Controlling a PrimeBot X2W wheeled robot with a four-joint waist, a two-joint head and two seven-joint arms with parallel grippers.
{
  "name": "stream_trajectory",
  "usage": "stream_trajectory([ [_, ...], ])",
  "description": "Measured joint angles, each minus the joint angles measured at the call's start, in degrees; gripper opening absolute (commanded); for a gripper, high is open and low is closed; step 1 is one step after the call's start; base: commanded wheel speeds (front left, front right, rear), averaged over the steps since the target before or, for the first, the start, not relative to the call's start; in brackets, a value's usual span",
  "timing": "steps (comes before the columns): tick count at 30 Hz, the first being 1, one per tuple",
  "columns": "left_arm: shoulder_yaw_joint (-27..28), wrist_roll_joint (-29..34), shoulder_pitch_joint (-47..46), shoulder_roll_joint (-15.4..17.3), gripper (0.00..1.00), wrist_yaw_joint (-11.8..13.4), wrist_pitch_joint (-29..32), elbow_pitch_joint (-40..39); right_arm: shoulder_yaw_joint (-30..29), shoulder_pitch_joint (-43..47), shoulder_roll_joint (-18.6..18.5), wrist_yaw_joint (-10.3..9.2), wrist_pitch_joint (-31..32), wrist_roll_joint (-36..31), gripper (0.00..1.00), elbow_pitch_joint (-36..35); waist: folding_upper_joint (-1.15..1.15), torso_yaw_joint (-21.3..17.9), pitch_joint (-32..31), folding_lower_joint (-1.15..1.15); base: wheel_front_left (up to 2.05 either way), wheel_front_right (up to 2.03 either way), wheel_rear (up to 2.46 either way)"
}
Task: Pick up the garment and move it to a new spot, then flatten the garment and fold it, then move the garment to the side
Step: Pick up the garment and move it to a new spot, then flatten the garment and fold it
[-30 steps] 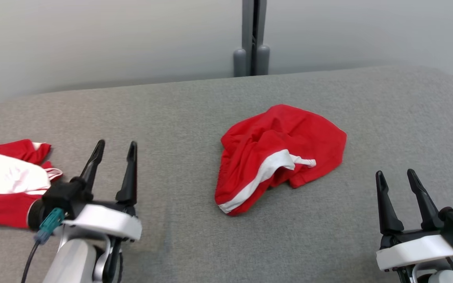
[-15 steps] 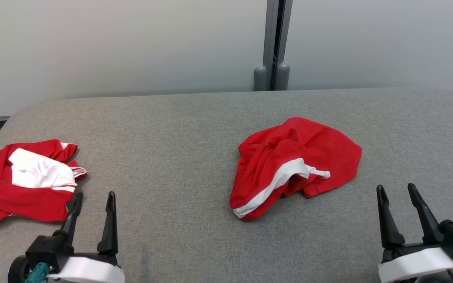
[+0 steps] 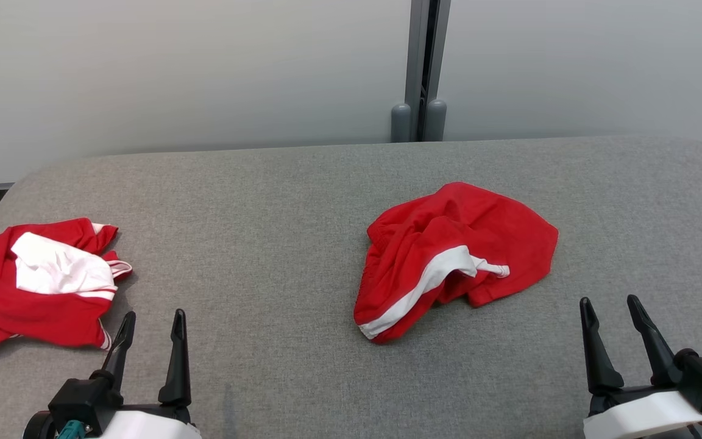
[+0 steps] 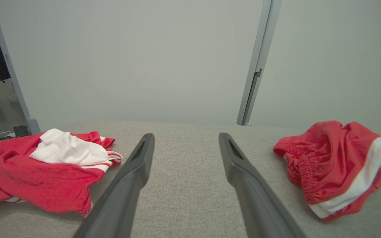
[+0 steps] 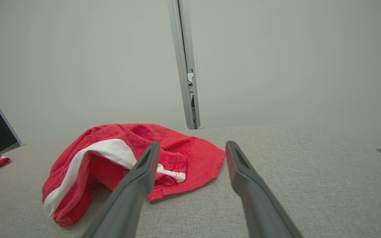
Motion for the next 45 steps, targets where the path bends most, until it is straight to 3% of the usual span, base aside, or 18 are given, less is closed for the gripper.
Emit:
stream_trajectory([
  [13,0.8,1.4,0.0,-0.5,1.00,-0.3,0.0,-0.3,0.2,0.0,0.1,0.00,0.0,0.1,1.00,0.6,0.00,-0.3,0.3,0.00,0.00,0.00,0.00],
  [19,-0.5,0.7,-0.1,-1.1,1.00,-2.0,0.0,0.2,0.5,-0.1,0.1,0.00,0.0,0.1,1.00,0.6,0.00,-0.7,0.4,0.00,0.00,0.00,0.00],
  [32,-11.5,1.0,-5.4,-2.2,1.00,-6.4,1.0,7.9,2.0,-1.4,-0.2,0.00,0.0,0.8,1.00,0.7,0.00,-4.3,2.4,0.00,0.00,0.00,0.00],
  [45,-18.8,0.5,-15.7,-3.0,1.00,-7.5,0.4,22.4,2.4,-3.7,-0.5,0.00,0.0,1.7,1.00,0.7,0.00,-10.5,7.4,0.00,0.00,0.00,0.00],
])
